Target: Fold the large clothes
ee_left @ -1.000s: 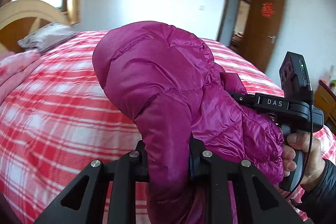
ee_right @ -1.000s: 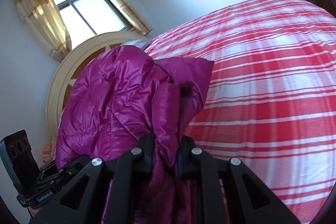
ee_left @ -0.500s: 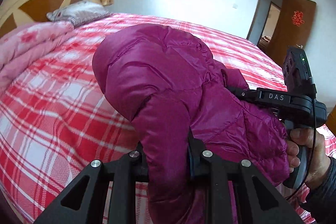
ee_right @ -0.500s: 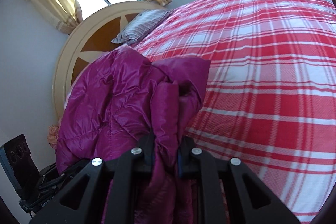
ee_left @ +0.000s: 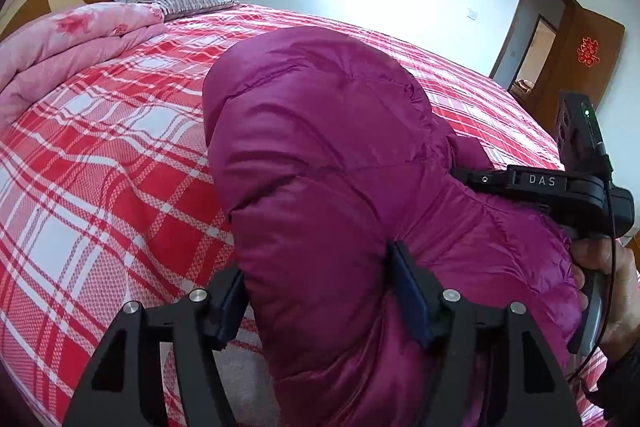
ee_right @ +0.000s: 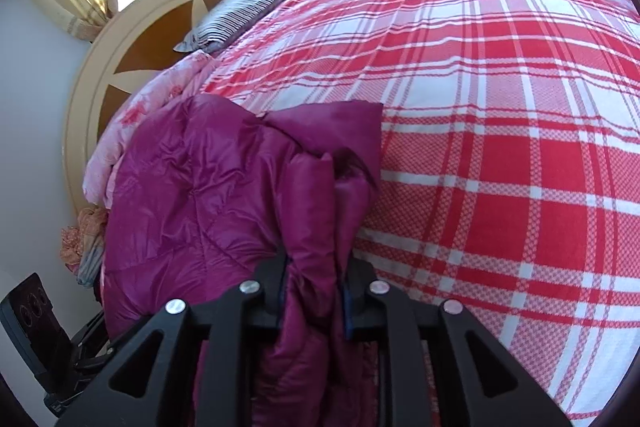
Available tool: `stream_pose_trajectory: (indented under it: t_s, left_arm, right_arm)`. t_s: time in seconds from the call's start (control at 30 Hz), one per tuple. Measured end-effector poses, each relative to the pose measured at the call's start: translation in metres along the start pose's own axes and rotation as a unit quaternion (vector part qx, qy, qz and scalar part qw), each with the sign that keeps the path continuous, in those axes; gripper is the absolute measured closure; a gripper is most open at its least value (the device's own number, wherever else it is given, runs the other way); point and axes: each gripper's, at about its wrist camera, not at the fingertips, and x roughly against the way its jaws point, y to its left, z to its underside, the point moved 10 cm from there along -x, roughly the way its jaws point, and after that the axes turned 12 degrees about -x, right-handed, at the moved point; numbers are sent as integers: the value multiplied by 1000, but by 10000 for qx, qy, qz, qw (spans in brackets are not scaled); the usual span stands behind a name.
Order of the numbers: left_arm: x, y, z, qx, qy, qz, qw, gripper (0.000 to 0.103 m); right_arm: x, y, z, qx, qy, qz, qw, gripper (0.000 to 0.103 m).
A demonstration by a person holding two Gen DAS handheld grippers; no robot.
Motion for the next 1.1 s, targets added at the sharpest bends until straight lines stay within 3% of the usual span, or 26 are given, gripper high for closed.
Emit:
stream_pose_trajectory:
  t_s: [0.07,0.17,0.27,0.5,0.57,0.63,0.77,0.9,1.1]
  left_arm:
    - [9,-1,0,-4,52,-93,9999,36]
    - [34,0,-7,-48,-80,-199,9998,36]
    - [68,-1,-25,-148,-449,-261,9985,36]
    - [125,-19,-51,-489,-1013,-367,9930,35]
    - [133,-23,-57,-561,-1104,-331,9918,34]
    - [141,-26,-60,-578,-1197,-308,9906,33]
    - [151,-25,-65,-606,-1315,-317,9890,31]
    - [155,-27,-66,-681,-1391,-327,9874,30]
    - [154,-27,-66,-684,-1392,-330,9873,30]
  right_arm:
    - [0,-1,1,17,4,96,10000,73]
    - [8,-8,-3,-272,-38,119,9996,53]
    - [35,-5,-5,-389,-290,47,9988,51]
    - [106,28,10,53,-1004,184,9948,39]
    - [123,41,21,197,-1161,179,9929,36]
    - [137,56,32,416,-1329,262,9899,28]
    - [155,76,42,773,-1669,534,9815,27]
    - [173,83,46,888,-1975,728,9735,19]
    - [188,87,49,925,-2120,761,9699,19]
